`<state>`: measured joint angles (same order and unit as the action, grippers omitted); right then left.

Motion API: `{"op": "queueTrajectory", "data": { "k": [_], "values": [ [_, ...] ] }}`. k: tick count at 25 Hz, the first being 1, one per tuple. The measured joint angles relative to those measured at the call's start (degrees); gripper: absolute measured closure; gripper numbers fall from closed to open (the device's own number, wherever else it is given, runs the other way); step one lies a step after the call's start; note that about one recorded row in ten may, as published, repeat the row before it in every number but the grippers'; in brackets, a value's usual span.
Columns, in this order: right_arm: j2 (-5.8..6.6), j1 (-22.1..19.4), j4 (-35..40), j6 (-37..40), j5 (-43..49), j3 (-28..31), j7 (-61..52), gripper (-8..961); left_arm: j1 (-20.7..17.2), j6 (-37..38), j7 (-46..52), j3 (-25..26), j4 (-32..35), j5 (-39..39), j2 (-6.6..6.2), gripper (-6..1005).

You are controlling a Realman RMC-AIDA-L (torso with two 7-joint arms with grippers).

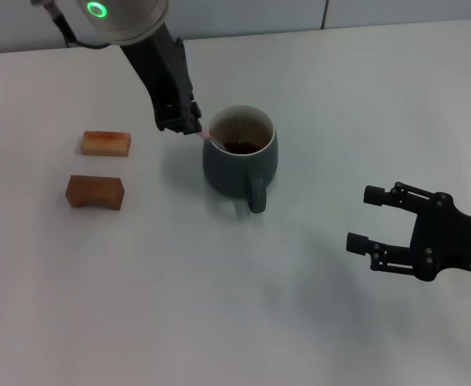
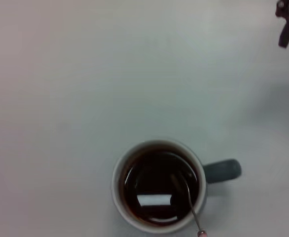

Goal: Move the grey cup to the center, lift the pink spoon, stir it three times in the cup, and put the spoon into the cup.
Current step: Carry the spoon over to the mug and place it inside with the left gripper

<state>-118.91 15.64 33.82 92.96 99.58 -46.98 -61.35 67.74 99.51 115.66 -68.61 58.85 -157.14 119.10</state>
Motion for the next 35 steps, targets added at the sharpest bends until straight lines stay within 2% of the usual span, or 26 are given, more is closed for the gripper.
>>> {"op": "queueTrajectory", "data": {
  "k": [6,15,22,35],
  "values": [
    [-0.07,0.56,-0.14,-0.22,0.37,-0.04,0.0,126,-0.81,-0.77,-0.11,0.28,0.82,-1.35,-0.36,866],
    [-0.09,0.94,-0.42,-0.5,0.64,-0.05,0.0,126,0.3,-3.24,-0.36,0.21,0.32,-1.88,-0.13,865],
    [-0.18,1.12,-0.45,-0.62,0.7,-0.04,0.0,127,0.8,-2.82,0.54,-2.48,0.13,2.01,0.05,865],
    [-0.29,2.2,-1.37,-1.03,1.43,-0.04,0.08,127,-1.53,-2.11,1.3,-2.82,2.81,-0.07,-0.34,864]
  ]
}}
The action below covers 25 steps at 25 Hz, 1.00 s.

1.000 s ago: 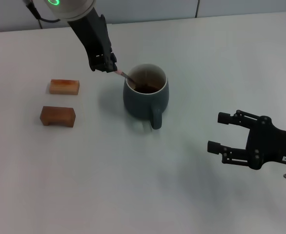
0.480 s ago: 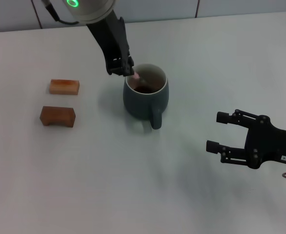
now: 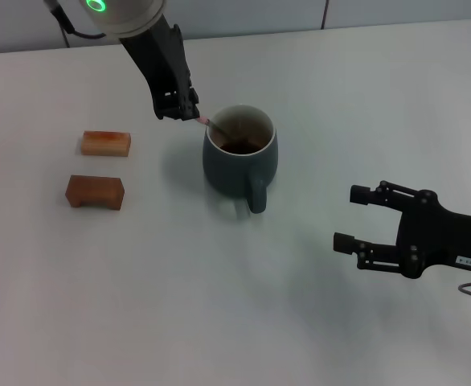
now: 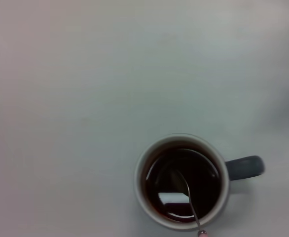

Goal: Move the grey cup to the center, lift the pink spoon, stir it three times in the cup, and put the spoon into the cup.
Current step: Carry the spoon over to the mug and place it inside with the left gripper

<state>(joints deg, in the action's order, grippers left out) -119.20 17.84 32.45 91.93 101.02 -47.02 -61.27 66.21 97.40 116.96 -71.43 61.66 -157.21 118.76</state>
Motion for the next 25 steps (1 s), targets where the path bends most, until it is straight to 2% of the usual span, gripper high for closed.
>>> {"op": "queueTrajectory", "data": {
  "k": [11,17,25],
  "values": [
    [0.06,0.54,-1.06,-0.61,0.61,0.0,0.34,126,1.78,-1.21,-0.01,-0.56,-1.15,1.73,0.39,864],
    [0.09,0.47,-0.83,-0.62,0.61,0.0,0.24,126,0.44,0.77,-0.12,-0.73,-0.55,2.32,0.35,863],
    [0.11,0.74,-0.74,-0.6,0.74,0.0,0.07,127,-1.24,-0.81,0.0,0.03,1.6,0.19,-0.09,863]
  ]
}}
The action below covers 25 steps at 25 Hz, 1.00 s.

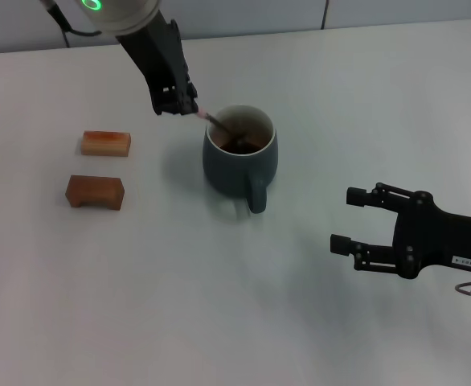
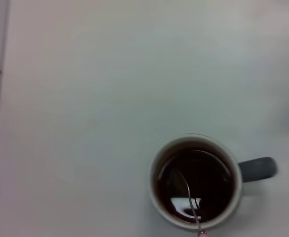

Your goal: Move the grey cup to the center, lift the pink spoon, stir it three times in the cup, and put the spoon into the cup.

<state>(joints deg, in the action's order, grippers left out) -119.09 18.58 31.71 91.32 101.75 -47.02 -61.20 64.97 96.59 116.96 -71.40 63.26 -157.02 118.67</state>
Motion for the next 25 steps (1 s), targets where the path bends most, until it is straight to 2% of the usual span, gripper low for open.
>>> {"op": "queueTrajectory", "data": {
  "k": [16,22,23,24,25],
  "values": [
    [0.0,0.11,0.07,0.31,0.03,0.0,-0.06,126,0.84,0.37,2.1,-0.22,-0.48,0.53,0.32,862],
    [0.07,-0.09,0.11,0.3,0.02,-0.01,-0.06,126,-0.57,-1.67,1.97,1.88,3.69,3.15,0.1,639],
    [0.08,-0.18,0.14,0.26,0.03,0.0,-0.06,126,-1.54,-2.01,1.29,6.45,6.53,6.39,-0.17,608],
    [0.08,-0.18,0.14,0.26,0.03,0.0,-0.06,126,-1.54,-2.01,1.29,6.45,6.53,6.39,-0.17,577],
    [0.09,-0.27,0.3,0.29,0.03,0.0,-0.06,126,-2.17,-0.65,-0.43,10.9,8.06,10.18,-0.39,545]
  ]
}}
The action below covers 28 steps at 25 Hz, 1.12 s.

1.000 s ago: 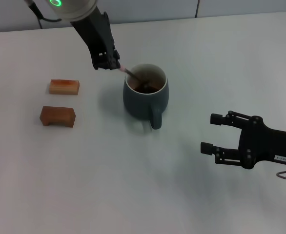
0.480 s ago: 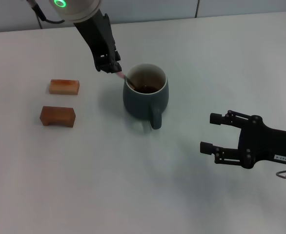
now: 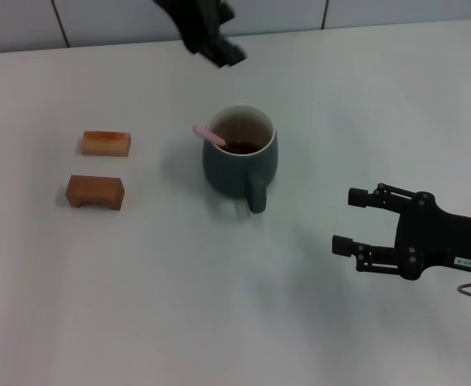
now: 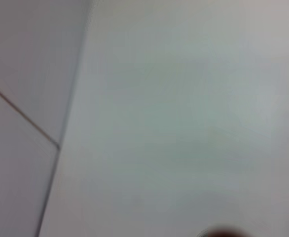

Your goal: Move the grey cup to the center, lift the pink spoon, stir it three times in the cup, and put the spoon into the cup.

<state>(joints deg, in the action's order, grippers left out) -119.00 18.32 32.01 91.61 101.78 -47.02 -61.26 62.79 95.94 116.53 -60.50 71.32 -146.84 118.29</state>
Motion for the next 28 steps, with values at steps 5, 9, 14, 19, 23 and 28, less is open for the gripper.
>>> {"op": "queueTrajectory", "data": {
  "k": [5,9,14,19,23,28],
  "values": [
    [0.01,-0.07,0.31,0.28,0.0,0.14,-0.06,126,-2.45,5.83,-6.61,10.56,1.66,10.27,-0.43,450],
    [0.07,-0.33,0.98,0.51,0.0,0.4,-0.65,126,-8.26,8.91,-10.41,16.06,1.31,20.16,-2.3,420],
    [0.09,-1.14,2.92,0.65,0.0,0.51,-1.14,126,-17.75,7.84,-14.36,16.78,1.2,29.48,-4.15,376],
    [0.08,-2.3,5.77,1.76,-0.01,0.66,-2.4,126,-23.66,7.37,-17.43,16.83,0.93,32.04,-4.15,329],
    [0.07,-3.7,8.18,3.03,-0.07,0.96,-3.11,127,-29.69,5.18,-24.97,16.97,-6.41,32.46,-3.2,276],
    [0.14,-4.9,11.26,6.24,-0.08,3.8,-5.27,127,-32.12,2.26,-32.71,17.69,-15.3,32.58,-3.14,206]
  ]
}}
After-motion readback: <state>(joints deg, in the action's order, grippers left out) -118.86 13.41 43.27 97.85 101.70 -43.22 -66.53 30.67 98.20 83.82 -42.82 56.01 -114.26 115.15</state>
